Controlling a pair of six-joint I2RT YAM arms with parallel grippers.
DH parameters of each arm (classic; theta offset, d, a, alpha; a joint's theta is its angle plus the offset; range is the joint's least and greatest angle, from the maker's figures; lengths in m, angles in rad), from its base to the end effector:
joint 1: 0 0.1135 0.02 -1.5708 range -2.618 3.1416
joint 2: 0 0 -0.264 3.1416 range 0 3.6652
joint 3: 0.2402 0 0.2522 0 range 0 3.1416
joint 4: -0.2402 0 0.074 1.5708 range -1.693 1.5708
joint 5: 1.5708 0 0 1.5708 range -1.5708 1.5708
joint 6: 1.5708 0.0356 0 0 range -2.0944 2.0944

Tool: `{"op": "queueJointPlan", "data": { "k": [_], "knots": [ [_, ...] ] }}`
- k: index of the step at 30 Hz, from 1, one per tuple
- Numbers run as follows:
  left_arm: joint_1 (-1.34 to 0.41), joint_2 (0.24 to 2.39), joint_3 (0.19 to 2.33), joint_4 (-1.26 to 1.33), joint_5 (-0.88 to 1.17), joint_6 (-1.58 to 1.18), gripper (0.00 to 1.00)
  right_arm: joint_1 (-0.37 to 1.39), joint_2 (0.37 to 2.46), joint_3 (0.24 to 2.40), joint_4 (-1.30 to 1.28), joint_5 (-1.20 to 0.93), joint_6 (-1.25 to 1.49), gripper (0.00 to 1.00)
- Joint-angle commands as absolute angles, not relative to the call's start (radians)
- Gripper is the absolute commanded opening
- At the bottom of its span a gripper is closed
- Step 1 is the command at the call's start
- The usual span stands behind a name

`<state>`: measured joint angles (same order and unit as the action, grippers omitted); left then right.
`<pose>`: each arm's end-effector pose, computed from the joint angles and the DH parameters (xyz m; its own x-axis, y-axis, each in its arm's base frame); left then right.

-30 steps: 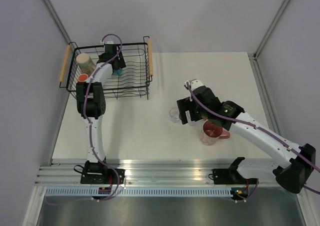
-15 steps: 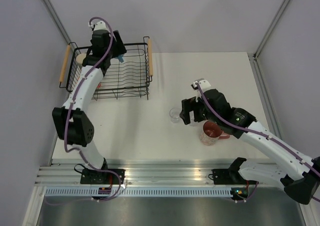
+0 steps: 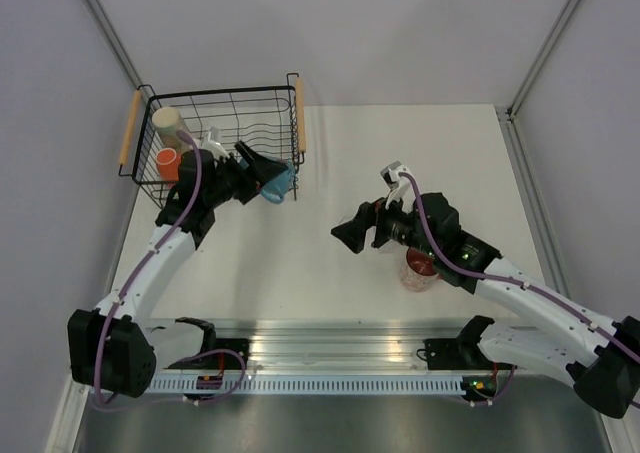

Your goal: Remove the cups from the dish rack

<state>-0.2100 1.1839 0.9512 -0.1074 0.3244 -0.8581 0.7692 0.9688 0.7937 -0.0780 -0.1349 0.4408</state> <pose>0.2658 -0.0682 0.3239 -0.5852 -0.6085 -0.5360 0.0745 0.6178 -0.7828 0.1605 0.1620 0.3201 -0.4967 0.1076 -0.8612 -0.6312 0.6363 0.4435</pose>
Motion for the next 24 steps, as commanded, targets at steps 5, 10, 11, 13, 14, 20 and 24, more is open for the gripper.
{"op": "queueJointPlan", "data": {
  "k": [5,10,11,13,14,20,24],
  "knots": [
    [-0.248,1.006,0.674,0.32,0.575,-1.193,0.02,0.794,1.028,0.69,0.309,-0.253,0.541,0.98],
    [-0.276,0.954,0.467,0.492,0.597,-1.348,0.02,0.851,1.104,0.686,0.408,-0.206,0.54,0.98],
    [-0.281,0.951,0.445,0.523,0.597,-1.361,0.02,0.873,1.12,0.687,0.42,-0.198,0.54,0.98],
    [-0.296,0.943,0.385,0.554,0.589,-1.4,0.02,0.894,1.162,0.692,0.465,-0.186,0.545,0.98],
    [-0.299,0.942,0.37,0.593,0.591,-1.414,0.02,0.899,1.176,0.693,0.477,-0.183,0.549,0.98],
    [-0.304,0.937,0.304,0.652,0.583,-1.473,0.02,0.925,1.307,0.75,0.526,-0.196,0.561,0.98],
    [-0.307,0.943,0.253,0.75,0.572,-1.551,0.02,0.936,1.361,0.77,0.546,-0.193,0.564,0.97]
  ]
}}
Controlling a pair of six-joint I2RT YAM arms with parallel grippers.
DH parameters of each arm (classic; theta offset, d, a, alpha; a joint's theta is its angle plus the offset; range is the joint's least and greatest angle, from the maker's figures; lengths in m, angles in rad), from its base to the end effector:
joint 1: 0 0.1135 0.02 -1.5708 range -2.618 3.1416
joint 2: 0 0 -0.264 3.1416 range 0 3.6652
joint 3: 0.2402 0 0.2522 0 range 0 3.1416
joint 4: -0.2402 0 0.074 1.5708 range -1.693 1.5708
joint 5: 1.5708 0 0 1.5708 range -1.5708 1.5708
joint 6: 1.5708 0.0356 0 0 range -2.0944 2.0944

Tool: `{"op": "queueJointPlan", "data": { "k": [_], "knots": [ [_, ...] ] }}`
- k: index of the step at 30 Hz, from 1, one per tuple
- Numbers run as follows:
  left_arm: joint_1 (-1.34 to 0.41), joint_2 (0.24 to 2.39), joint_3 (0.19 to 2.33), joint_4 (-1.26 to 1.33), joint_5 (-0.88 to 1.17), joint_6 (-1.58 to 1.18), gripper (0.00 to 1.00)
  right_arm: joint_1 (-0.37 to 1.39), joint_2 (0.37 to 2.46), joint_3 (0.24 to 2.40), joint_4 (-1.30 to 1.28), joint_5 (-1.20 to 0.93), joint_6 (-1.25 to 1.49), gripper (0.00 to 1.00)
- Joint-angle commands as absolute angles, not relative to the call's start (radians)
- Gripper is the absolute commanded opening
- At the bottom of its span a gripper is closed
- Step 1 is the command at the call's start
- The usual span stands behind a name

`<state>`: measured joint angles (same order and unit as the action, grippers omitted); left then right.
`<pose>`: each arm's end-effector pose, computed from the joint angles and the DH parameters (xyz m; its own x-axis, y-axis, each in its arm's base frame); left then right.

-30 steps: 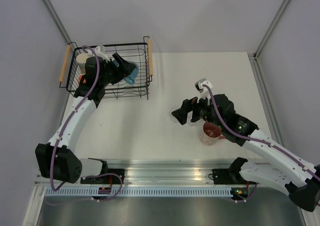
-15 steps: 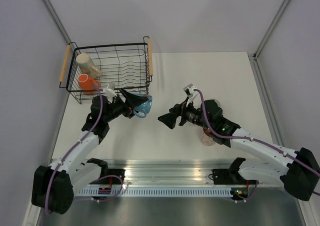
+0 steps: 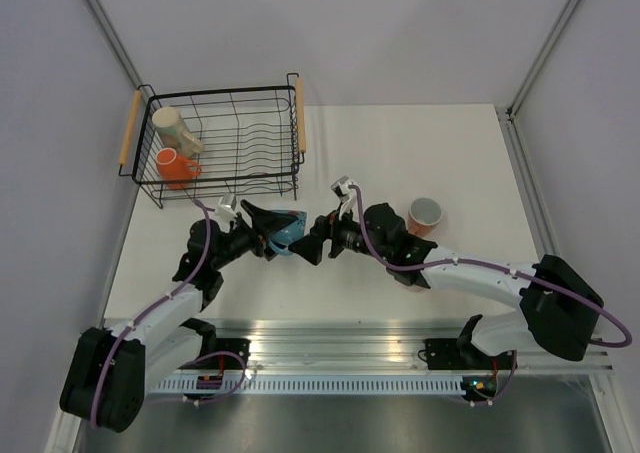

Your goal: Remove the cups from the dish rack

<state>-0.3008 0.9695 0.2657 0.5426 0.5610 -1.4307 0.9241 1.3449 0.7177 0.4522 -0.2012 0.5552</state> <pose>0.1845 -0.0771 0.2017 -0.7665 -0.6401 -0.0533 -0.0467 0.1383 -0.9893 0.1761 0.2450 0.2567 -0.5638 0.1104 -0.8185 -0.7100 0.4415 0.5486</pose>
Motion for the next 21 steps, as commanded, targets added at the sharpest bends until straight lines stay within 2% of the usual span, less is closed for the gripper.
{"op": "queueJointPlan", "data": {
  "k": [1,9,21],
  "knots": [
    [-0.308,0.945,0.25,0.756,0.577,-1.56,0.02,0.936,1.365,0.772,0.555,-0.184,0.563,0.96],
    [-0.353,0.913,0.172,0.742,0.545,-1.591,0.02,0.936,1.417,0.805,0.615,-0.181,0.572,0.93],
    [-0.403,0.85,0.104,0.833,0.4,-1.657,0.02,0.939,1.465,0.801,0.706,-0.229,0.611,0.69]
  ]
}}
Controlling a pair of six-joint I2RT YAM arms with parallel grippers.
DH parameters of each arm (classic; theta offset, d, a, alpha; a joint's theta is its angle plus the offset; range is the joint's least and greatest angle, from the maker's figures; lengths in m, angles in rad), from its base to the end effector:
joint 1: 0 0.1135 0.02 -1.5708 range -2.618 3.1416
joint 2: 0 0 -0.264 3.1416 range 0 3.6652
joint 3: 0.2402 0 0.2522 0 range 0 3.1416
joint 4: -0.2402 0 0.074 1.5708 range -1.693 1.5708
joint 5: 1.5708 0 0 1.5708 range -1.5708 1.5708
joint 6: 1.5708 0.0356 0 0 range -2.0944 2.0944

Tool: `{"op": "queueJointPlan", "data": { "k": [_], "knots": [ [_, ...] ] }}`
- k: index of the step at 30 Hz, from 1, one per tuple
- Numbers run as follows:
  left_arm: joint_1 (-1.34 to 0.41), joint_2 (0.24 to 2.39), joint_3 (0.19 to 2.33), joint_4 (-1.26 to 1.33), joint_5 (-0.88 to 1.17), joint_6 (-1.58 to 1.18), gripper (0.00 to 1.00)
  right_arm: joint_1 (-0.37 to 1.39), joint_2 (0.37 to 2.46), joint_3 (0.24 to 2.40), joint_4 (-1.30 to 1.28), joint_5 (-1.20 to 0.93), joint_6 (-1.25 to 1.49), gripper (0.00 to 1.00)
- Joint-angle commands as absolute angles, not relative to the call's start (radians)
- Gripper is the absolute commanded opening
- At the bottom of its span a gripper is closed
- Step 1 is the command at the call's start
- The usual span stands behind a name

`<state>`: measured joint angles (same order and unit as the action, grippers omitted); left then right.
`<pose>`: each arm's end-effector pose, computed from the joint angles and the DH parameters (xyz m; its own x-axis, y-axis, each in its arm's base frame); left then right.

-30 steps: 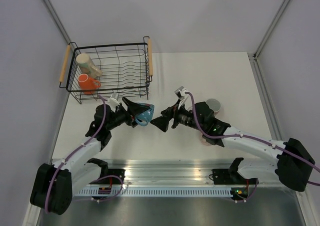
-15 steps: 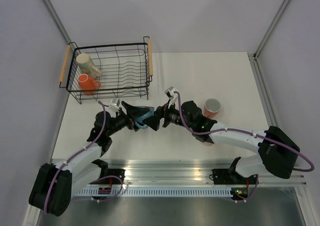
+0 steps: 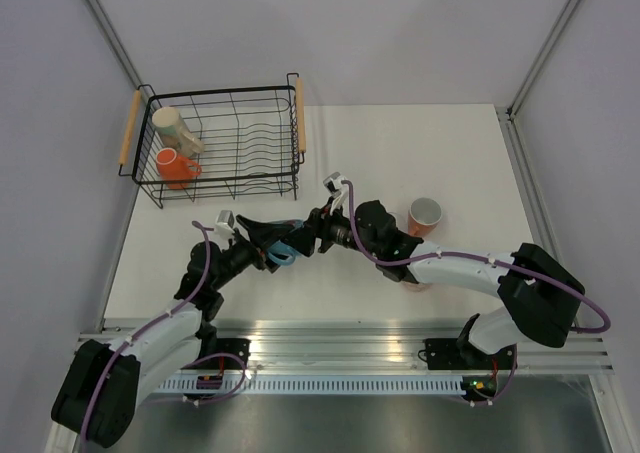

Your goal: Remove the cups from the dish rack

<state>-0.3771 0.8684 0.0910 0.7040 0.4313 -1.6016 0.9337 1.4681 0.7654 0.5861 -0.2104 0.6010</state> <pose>0.1546 -0.0772 0.1782 -0.7197 -0.6916 0.0614 -0.0904 0.0057 -0.9959 0.1884 0.2670 0.2509 -0.5714 0.1576 -0.8054 -0.7110 0.3952 0.5817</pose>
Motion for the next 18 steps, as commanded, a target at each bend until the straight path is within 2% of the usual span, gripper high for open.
{"op": "queueJointPlan", "data": {
  "k": [1,6,9,12,13,15,16,18],
  "knots": [
    [-0.411,0.859,0.104,0.841,0.381,-1.66,0.02,0.939,1.466,0.801,0.709,-0.23,0.614,0.67],
    [-0.443,0.929,0.106,0.938,0.339,-1.692,0.02,0.943,1.477,0.802,0.724,-0.245,0.623,0.63],
    [-0.454,0.994,0.11,1.001,0.328,-1.716,0.02,0.945,1.483,0.804,0.729,-0.252,0.627,0.57],
    [-0.465,1.048,0.124,1.069,0.314,-1.736,0.02,0.946,1.485,0.805,0.733,-0.256,0.63,0.44],
    [-0.469,1.06,0.13,1.098,0.318,-1.738,0.02,0.945,1.485,0.804,0.733,-0.256,0.63,0.32],
    [-0.489,1.088,0.147,1.114,0.318,-1.741,0.02,0.945,1.483,0.804,0.73,-0.253,0.627,0.21],
    [-0.495,1.092,0.152,1.117,0.319,-1.743,0.02,0.945,1.483,0.804,0.73,-0.252,0.626,0.1],
    [-0.511,1.101,0.156,1.118,0.316,-1.736,0.02,0.945,1.476,0.802,0.723,-0.245,0.618,0.01]
  ]
}}
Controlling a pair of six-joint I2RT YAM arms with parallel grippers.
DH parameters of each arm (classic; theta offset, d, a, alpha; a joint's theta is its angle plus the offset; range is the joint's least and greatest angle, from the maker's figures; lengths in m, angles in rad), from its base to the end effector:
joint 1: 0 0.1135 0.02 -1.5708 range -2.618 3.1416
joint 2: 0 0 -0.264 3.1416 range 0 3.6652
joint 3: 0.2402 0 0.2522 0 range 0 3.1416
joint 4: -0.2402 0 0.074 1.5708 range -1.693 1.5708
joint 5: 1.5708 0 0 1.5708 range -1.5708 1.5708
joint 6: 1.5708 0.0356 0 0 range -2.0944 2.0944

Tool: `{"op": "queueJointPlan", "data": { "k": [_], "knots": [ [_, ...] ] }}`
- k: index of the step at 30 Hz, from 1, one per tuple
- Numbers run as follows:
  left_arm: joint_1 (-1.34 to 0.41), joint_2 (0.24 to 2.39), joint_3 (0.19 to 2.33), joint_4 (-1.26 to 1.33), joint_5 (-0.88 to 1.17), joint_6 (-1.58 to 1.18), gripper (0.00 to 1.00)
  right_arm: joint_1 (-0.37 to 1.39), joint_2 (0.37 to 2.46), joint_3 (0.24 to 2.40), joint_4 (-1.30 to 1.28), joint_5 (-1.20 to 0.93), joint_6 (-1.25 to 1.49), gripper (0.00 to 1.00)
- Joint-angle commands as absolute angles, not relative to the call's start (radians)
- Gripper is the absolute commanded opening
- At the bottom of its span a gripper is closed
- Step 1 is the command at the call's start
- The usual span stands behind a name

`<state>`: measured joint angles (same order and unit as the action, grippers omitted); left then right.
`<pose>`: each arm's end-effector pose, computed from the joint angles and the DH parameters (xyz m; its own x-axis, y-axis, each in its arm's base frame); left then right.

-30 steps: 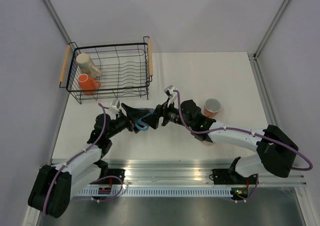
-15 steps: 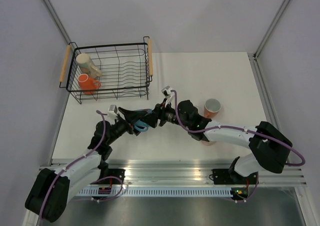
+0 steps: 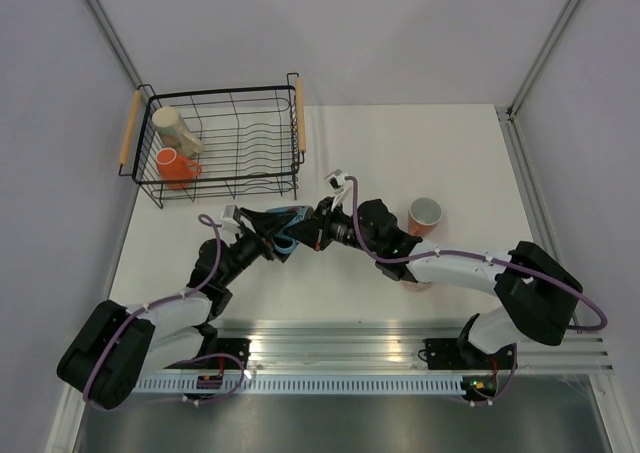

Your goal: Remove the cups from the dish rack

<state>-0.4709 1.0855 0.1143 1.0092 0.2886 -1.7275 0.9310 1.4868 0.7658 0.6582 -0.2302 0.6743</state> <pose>0.1671 -0.0964 0.1828 -0.6852 -0.7137 0.1453 -0.0740 -0.1302 -0.9887 0.1904 0.2695 0.2531 -0.6018 0.2095 -0.7707 -0.6929 0.3428 0.6343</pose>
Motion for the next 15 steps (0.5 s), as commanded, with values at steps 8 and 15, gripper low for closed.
{"op": "queueJointPlan", "data": {
  "k": [8,15],
  "knots": [
    [-0.514,1.091,0.13,1.098,0.314,-1.718,0.5,0.946,1.424,0.779,0.706,-0.221,0.598,0.01],
    [-0.511,1.014,0.098,1.013,0.244,-1.684,1.0,0.945,1.324,0.77,0.577,-0.161,0.538,0.01]
  ]
}}
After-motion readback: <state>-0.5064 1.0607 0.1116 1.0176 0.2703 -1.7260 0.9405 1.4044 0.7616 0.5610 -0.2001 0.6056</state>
